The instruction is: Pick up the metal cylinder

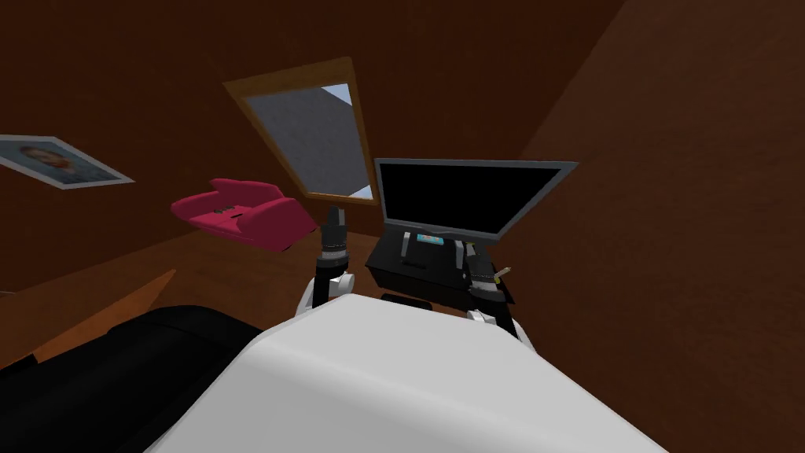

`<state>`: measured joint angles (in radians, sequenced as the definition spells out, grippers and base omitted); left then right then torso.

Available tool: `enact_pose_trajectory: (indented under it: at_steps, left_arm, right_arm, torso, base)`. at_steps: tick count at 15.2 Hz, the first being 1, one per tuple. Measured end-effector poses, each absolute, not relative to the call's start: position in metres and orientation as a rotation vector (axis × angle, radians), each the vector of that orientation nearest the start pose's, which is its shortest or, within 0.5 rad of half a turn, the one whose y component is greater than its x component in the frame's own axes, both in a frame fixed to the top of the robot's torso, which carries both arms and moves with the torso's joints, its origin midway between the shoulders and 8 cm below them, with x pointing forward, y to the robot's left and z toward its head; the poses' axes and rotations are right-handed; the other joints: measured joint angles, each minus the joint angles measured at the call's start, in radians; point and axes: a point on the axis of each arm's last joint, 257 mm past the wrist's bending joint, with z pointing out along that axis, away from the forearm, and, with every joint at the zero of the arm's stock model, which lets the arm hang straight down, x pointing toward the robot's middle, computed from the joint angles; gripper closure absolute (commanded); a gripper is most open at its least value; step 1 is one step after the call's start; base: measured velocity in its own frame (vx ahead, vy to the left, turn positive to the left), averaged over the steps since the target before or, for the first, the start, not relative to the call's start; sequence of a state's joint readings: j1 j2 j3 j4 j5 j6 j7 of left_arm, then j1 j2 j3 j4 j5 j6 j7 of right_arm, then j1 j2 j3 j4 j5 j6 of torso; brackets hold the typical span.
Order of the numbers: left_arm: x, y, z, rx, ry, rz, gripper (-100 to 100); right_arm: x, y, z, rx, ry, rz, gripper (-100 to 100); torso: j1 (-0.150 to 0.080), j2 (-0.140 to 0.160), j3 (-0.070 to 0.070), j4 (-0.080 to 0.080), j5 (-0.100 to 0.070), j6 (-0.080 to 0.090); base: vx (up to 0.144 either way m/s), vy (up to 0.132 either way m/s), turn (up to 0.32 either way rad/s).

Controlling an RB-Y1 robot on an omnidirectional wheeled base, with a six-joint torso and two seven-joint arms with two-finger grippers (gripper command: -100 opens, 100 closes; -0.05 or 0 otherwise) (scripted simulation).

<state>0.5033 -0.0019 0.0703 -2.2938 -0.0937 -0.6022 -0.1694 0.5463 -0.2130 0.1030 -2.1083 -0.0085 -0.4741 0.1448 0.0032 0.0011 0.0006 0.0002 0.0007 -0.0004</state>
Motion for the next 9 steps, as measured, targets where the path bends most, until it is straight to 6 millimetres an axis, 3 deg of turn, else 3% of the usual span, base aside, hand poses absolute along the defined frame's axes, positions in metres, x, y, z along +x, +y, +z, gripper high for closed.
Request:
enact_pose_trajectory:
  at_steps: [7,9]
  left_arm:
    - [0.321,0.283,0.048,-0.438,0.622,-1.038,0]
    - [0.321,0.283,0.048,-0.438,0.622,-1.038,0]
  right_arm:
    - [0.368,-0.247,-0.17,0.625,1.254,1.061,-100]
    - [0.359,-0.25,-0.194,0.623,1.332,1.017,-100]
  torso:
    - [0.001,0.0,0.0,0.0,0.0,0.0]
    - [0.002,0.0,0.0,0.0,0.0,0.0]
  base:
    - [-0.01,0.058,0.23]
    - [0.0,0.07,0.299]
